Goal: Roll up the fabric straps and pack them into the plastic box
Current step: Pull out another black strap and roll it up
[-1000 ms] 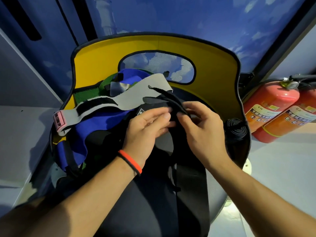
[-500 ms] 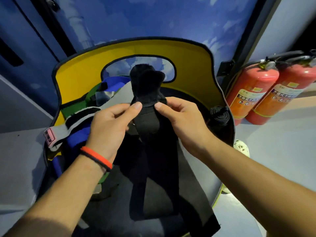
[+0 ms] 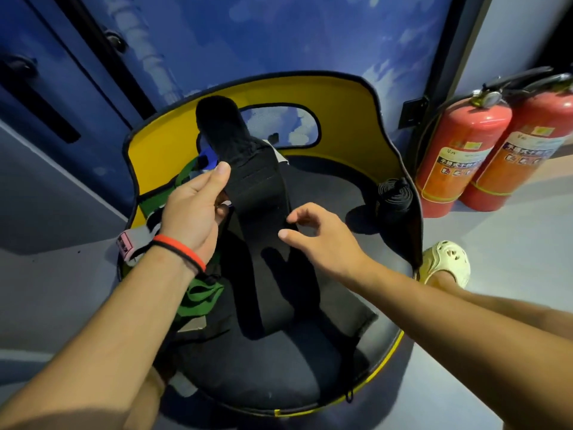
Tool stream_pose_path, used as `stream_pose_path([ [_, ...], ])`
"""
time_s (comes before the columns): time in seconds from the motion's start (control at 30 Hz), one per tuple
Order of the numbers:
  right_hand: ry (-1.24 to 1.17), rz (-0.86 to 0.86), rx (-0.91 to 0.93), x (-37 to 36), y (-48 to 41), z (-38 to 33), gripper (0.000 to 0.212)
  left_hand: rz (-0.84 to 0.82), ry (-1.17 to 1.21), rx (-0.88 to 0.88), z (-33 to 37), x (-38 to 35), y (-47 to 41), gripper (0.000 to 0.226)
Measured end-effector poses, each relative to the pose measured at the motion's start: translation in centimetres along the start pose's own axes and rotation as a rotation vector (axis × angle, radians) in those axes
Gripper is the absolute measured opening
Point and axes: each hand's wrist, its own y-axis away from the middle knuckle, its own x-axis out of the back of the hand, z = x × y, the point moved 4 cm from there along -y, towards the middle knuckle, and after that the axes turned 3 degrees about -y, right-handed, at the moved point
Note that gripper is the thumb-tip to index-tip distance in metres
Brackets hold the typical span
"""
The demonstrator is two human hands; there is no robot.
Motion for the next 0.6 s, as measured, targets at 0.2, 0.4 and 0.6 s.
stream_pose_path([
  [0.2,-0.124,0.025,0.009,0.7,0.2,0.2,0.032,-0.084,-0.060,-0.021,1.4,-1.0,0.1,0.046],
  [0.4,0.026,0.000,0.083,1.0,0.0,-0.5,0.026,-0.158,-0.122,-0.005,2.1,-1.8,-0.5,0.034],
  [0.6,-0.034,0.000,-0.038,1.4,0.2,-0.7,0.008,-0.095,-0.138,-0.007,1.5,-1.0,-2.5,0.025],
])
